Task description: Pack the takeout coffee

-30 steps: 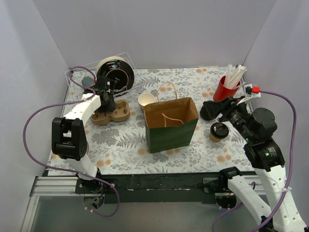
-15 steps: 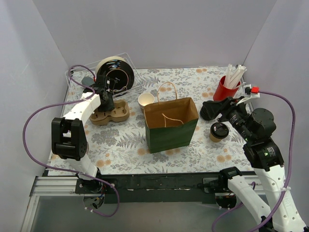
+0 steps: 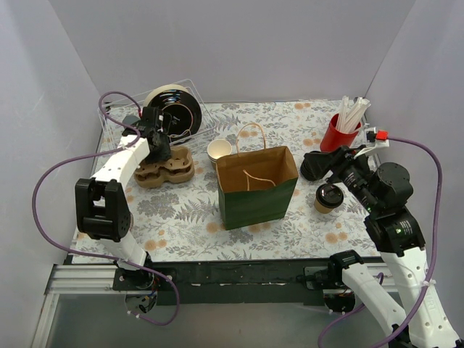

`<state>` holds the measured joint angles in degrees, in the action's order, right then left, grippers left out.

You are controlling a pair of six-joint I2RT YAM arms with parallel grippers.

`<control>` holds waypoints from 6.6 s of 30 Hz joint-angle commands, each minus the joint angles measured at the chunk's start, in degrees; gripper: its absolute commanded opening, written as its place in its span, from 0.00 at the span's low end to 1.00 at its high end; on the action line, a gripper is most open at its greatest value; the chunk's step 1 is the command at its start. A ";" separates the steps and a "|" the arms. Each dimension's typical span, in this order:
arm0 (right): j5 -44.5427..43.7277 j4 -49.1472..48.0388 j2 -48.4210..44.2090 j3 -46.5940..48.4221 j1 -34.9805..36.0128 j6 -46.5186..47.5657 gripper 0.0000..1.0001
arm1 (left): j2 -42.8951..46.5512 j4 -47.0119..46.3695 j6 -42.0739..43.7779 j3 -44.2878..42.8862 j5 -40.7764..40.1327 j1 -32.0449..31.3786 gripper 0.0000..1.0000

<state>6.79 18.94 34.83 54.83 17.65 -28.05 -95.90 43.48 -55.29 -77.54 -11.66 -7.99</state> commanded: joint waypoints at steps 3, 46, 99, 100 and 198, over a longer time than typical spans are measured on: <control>0.95 -2.86 -0.03 -0.78 0.10 1.42 0.64 | 5.63 2.04 0.18 -3.76 0.58 0.25 0.40; 10.00 3.02 6.56 -0.34 0.10 5.72 0.63 | 23.12 -1.92 -0.87 -1.54 6.11 0.25 0.33; -55.73 -9.88 9.64 -6.04 39.21 -20.36 0.01 | 25.67 -20.81 -30.76 -15.45 23.98 -31.20 0.18; -56.18 -10.23 9.56 -7.61 39.30 -22.46 0.01 | 25.76 -20.90 -30.50 -15.45 22.57 -32.08 0.18; 27.94 19.30 52.11 37.90 3.08 51.17 0.01 | 18.91 -1.56 -18.98 -26.60 1.20 -33.32 0.21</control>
<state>38.48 40.45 91.72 92.88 17.43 23.55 -74.87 42.15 -75.40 -99.48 -7.84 -41.32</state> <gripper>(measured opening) 0.026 0.325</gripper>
